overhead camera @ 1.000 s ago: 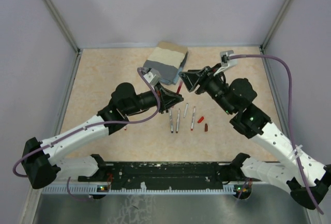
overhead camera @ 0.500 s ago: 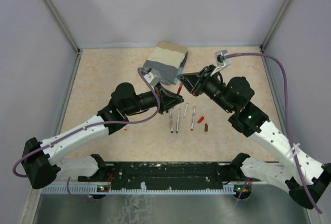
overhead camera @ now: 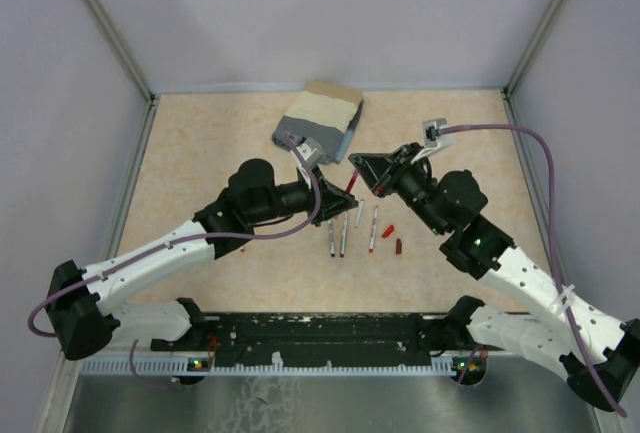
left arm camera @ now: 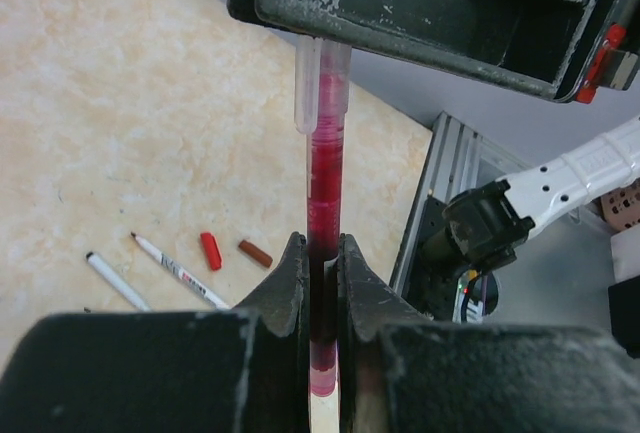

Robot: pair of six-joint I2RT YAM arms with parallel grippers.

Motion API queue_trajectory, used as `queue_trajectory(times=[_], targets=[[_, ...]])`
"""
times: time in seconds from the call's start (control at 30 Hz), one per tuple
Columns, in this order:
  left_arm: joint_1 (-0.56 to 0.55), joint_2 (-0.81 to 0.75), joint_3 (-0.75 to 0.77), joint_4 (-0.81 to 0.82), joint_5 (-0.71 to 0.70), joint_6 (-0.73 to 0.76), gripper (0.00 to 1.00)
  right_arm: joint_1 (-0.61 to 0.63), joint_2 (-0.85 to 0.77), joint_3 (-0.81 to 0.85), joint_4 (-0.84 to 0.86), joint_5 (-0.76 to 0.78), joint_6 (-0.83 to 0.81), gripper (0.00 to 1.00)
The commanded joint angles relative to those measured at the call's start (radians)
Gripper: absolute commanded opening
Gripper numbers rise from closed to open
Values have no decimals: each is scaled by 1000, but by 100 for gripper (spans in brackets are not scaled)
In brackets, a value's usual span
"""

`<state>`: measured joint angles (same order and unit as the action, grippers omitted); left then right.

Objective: Insert the pens into the pen caps
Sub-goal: Press the pen cap onto the pen.

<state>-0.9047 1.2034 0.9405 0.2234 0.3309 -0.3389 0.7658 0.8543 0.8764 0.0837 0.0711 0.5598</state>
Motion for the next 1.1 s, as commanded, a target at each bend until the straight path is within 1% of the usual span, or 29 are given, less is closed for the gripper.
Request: queue_trajectory(times=[0.0, 0.27, 0.4, 0.5, 0.7, 0.77, 0.87, 0.97, 1.07], targets=[[-24, -24, 103, 139, -134, 39, 0, 120, 11, -142, -87, 11, 45, 0], [-26, -28, 121, 180, -192, 61, 0, 308, 51, -333, 2, 62, 190, 0], [-26, -33, 111, 194, -196, 62, 0, 329, 70, -371, 55, 40, 222, 0], [-25, -29, 114, 177, -191, 63, 0, 318, 77, -291, 11, 83, 171, 0], [-24, -25, 125, 82, -190, 80, 0, 174, 21, -123, -30, 56, 65, 0], [-24, -24, 126, 56, -190, 86, 0, 144, 9, -53, -56, 58, 18, 8], [-25, -19, 126, 32, -189, 97, 0, 132, 3, 38, -83, 81, -49, 18], [-26, -11, 135, 6, -177, 113, 0, 133, -5, 97, -85, 98, -85, 23], [-26, -14, 130, -24, -192, 122, 0, 133, -38, 110, -76, 119, -101, 28]])
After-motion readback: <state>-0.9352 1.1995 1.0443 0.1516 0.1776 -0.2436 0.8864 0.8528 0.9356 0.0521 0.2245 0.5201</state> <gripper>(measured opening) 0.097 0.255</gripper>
